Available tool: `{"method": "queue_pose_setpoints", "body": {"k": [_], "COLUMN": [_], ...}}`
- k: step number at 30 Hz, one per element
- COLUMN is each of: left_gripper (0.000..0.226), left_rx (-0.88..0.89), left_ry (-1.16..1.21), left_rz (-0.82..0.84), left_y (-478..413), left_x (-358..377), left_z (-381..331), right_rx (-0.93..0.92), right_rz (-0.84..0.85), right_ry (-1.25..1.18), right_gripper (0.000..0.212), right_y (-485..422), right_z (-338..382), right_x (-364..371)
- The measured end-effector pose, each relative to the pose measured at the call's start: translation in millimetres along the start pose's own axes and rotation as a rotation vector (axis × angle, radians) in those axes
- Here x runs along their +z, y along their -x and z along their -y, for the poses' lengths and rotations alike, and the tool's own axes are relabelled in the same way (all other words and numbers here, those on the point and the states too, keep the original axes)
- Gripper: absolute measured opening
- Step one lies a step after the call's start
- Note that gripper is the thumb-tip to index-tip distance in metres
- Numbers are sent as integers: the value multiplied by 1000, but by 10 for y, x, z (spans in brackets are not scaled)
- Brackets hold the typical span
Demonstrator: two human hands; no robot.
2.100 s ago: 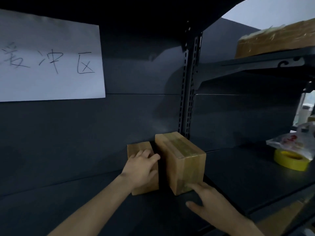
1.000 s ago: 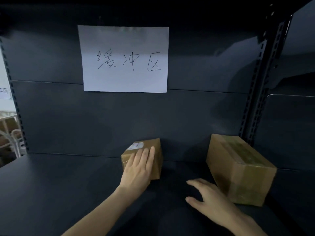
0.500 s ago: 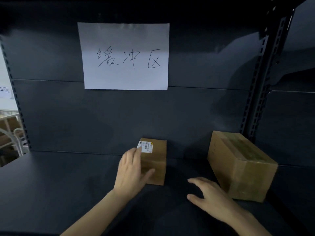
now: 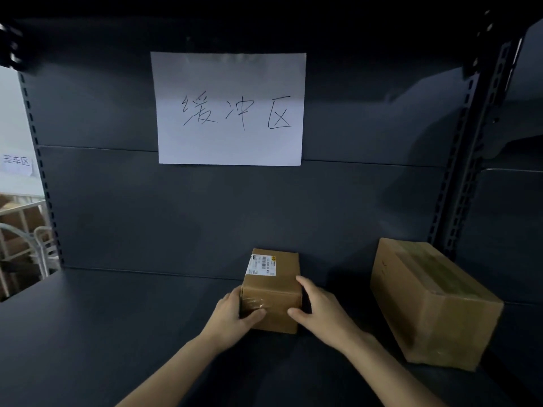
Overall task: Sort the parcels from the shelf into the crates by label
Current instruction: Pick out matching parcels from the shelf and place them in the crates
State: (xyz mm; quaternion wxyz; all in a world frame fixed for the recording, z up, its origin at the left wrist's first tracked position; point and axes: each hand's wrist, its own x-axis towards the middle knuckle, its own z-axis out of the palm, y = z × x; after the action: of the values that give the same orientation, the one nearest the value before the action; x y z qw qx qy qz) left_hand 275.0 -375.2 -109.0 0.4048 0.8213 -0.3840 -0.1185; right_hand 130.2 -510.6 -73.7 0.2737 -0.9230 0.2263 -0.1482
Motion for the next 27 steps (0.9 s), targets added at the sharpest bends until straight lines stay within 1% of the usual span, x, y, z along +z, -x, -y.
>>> {"method": "queue_pose_setpoints", "body": {"k": [3, 7, 9, 11, 15, 19, 23, 25, 27], "left_gripper": [55, 74, 74, 70, 63, 58, 55, 52, 43], "left_rx": [46, 151, 239, 315, 409, 479, 528, 545, 523], "left_ry": [22, -55, -112, -182, -321, -365, -326, -231, -75], "left_rz": [-7, -89, -162, -222, -239, -200, -175, -176, -207], "left_y": [55, 157, 217, 259, 284, 267, 255, 240, 188], "left_x": [62, 106, 128, 163, 261, 384, 440, 412, 353], "left_z": [-67, -252, -405, -551, -741, -812, -835, -805, -787], "right_rx": [7, 80, 130, 164, 199, 229, 207, 205, 209], "right_rz": [-51, -121, -123, -111, -114, -97, -88, -80, -91], "right_ry": [-33, -235, -328, -369, -308, -182, -122, -128, -133], "right_gripper": [69, 63, 58, 50, 32, 23, 15, 13, 19], "right_y": [20, 114, 176, 236, 331, 405, 446, 461, 479], "right_z": [-21, -146, -220, -270, -341, -410, -407, -405, -406], "right_x": [25, -14, -17, 0, -3, -27, -82, -113, -136]}}
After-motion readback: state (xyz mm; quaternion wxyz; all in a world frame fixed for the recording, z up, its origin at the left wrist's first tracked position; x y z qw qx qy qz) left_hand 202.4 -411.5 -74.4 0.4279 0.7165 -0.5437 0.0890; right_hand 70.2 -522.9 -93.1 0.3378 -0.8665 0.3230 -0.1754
